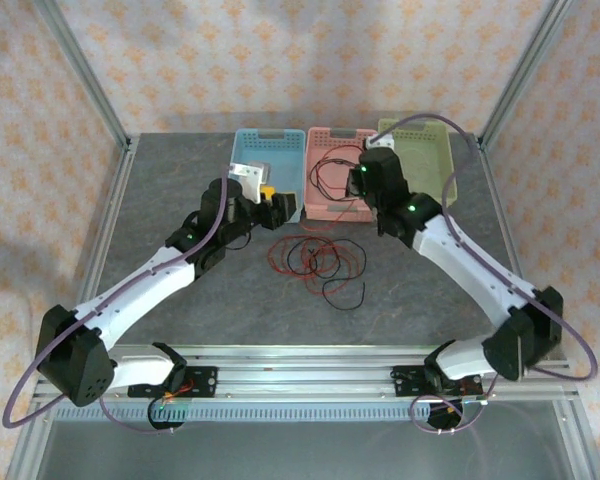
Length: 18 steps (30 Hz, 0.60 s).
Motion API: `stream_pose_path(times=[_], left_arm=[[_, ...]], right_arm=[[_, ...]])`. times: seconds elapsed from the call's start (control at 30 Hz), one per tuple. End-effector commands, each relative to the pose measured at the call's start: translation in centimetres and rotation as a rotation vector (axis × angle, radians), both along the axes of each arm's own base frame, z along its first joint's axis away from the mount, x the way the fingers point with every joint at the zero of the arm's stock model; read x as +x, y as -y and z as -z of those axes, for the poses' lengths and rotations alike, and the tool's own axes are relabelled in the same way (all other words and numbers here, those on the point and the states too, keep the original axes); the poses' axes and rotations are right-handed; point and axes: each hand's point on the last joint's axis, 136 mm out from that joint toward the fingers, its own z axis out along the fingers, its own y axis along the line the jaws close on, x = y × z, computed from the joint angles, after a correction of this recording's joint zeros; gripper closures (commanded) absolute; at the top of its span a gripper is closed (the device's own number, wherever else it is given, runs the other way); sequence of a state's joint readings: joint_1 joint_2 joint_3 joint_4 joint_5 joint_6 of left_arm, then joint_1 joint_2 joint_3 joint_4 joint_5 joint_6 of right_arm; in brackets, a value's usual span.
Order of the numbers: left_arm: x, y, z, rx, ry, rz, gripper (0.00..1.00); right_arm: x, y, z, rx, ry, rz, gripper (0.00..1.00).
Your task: Untangle the cables
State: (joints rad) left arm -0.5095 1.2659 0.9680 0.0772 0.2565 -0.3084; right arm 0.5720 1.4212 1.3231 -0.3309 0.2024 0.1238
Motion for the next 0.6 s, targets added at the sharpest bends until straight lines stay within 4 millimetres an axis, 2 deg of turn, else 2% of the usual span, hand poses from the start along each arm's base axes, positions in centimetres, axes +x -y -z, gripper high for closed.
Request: stream_pose_path(times=[0.0, 0.17, 0.27, 0.4, 0.47, 0.5, 0.57], left_arm=[[2.0, -2.0, -2.4, -0.122, 0.032, -0.090, 0.36], [4.3, -6.9, -1.5, -0.167, 0.005, -0.260, 0.47], [5.5, -9.4, -1.1, -0.174, -0.003, -0.332, 0.47], [6.8, -11.4, -0.6, -0.165, -0.003, -0.385, 0.52], [7.6, -12.2, -0.1, -0.152, -0.011, -0.409, 0.52], [7.9, -12.5, 0.1, -0.149, -0.012, -0.420, 0.52], [8.5, -13.1, 0.8, -0.146, -0.023, -0.435, 0.51]], right_arm=[[2.1, -0.8, -0.5, 0.042, -0.009, 0.045, 1.00], [6.8, -3.9, 0.1, 0.061, -0.021, 0.045, 1.00], [9.6, -6.0, 1.0, 0.069, -0.031, 0.033, 1.00], [13.1, -8.3, 2.3, 0.074, -0.033, 0.030, 1.00], [14.8, -9.5, 3.6, 0.069, -0.045, 0.024, 1.00], [15.5, -10.0, 3.5, 0.072, -0.040, 0.020, 1.00], [17.1, -11.1, 5.1, 0.062, -0.053, 0.016, 1.00]])
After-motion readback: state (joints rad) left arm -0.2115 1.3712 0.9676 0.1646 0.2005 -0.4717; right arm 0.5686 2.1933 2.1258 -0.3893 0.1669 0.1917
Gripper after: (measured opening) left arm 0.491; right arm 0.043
